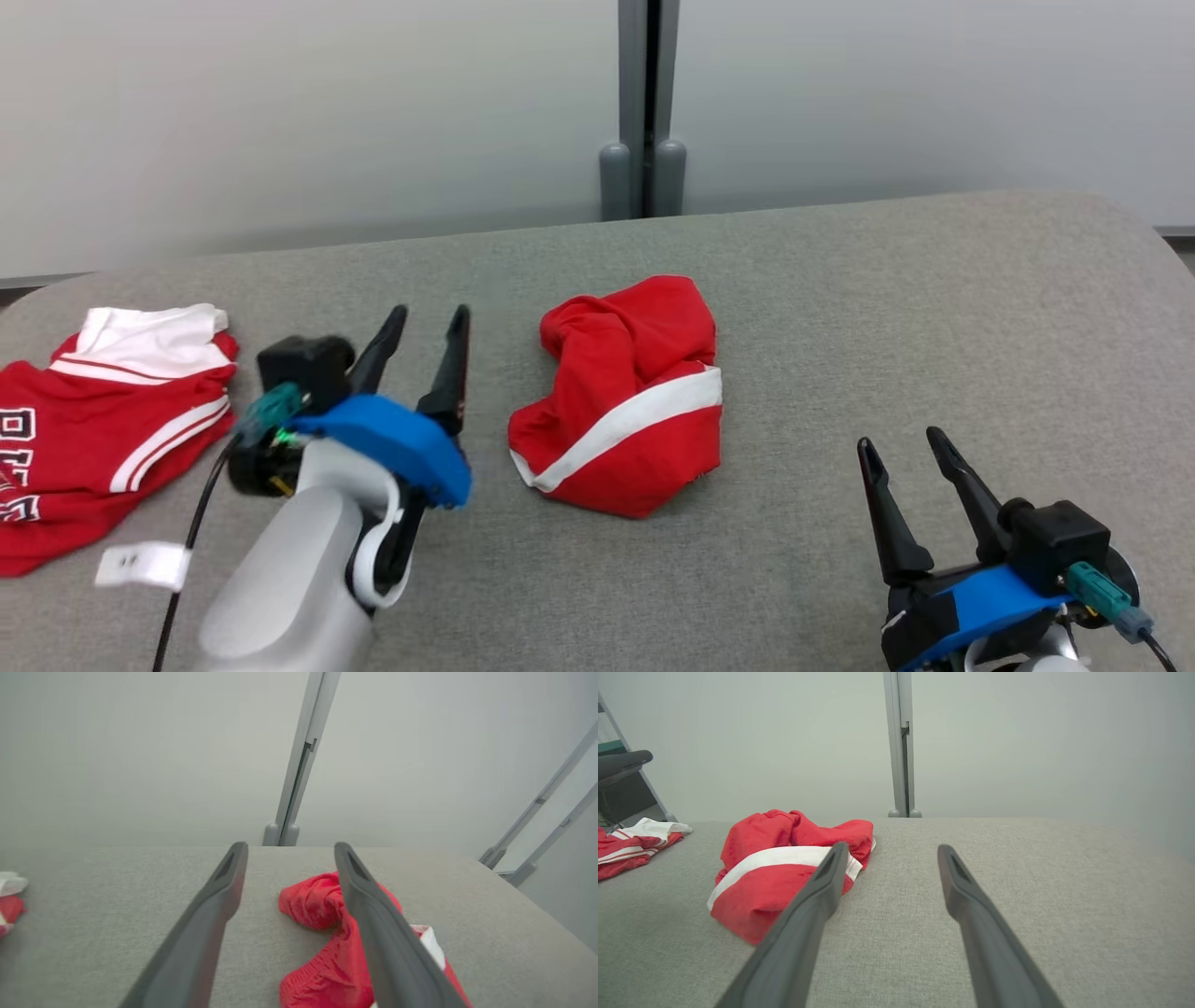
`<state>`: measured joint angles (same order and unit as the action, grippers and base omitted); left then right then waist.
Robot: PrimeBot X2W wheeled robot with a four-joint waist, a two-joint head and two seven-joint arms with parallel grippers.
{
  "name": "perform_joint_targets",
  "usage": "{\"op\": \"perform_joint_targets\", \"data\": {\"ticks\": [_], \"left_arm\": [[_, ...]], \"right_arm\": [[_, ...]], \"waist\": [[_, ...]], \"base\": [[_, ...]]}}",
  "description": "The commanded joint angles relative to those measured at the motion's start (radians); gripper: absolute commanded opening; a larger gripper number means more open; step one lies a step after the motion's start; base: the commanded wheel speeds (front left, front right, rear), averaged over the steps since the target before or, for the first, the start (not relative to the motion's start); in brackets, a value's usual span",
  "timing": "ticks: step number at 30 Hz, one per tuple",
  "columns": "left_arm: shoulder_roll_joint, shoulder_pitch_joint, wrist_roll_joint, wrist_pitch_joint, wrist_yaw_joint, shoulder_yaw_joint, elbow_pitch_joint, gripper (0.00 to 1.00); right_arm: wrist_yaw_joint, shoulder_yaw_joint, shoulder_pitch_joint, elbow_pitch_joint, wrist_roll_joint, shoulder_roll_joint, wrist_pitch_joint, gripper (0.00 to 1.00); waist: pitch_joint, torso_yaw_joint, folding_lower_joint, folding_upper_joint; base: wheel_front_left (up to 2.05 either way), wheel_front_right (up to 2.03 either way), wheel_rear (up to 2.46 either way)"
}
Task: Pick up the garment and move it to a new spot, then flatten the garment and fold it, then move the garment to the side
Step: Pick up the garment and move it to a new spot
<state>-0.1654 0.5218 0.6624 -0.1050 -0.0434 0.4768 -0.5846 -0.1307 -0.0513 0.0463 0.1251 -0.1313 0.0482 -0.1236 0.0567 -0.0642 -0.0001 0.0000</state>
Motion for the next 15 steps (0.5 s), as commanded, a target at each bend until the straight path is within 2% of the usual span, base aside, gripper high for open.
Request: {"op": "perform_joint_targets", "data": {"ticks": [1,7,12,15], "left_arm": [[-0.017,-0.039,-0.004,-0.029,0.009,-0.010,0.016,1.00],[-0.096,-0.200,-0.047,-0.136,0.063,-0.044,0.096,1.00],[-0.120,-0.325,-0.070,-0.159,0.119,-0.106,0.177,1.00],[-0.131,-0.386,-0.087,-0.160,0.137,-0.143,0.222,1.00]], "right_arm": [[0.000,0.006,-0.014,-0.006,0.008,0.004,0.007,1.00],[0.000,0.029,-0.045,-0.012,0.012,0.004,0.025,1.00],[0.000,0.054,-0.062,-0.006,0.011,0.004,0.032,1.00],[0.000,0.078,-0.073,0.009,0.004,0.004,0.028,1.00]], "waist": [[-0.005,0.010,0.0001,0.0000],[-0.027,0.058,0.0001,0.0000],[-0.035,0.083,0.0001,0.0000],[-0.039,0.088,0.0001,0.0000]], "base": [[0.00,0.00,0.00],[0.00,0.00,0.00],[0.00,0.00,0.00],[0.00,0.00,0.00]]}}
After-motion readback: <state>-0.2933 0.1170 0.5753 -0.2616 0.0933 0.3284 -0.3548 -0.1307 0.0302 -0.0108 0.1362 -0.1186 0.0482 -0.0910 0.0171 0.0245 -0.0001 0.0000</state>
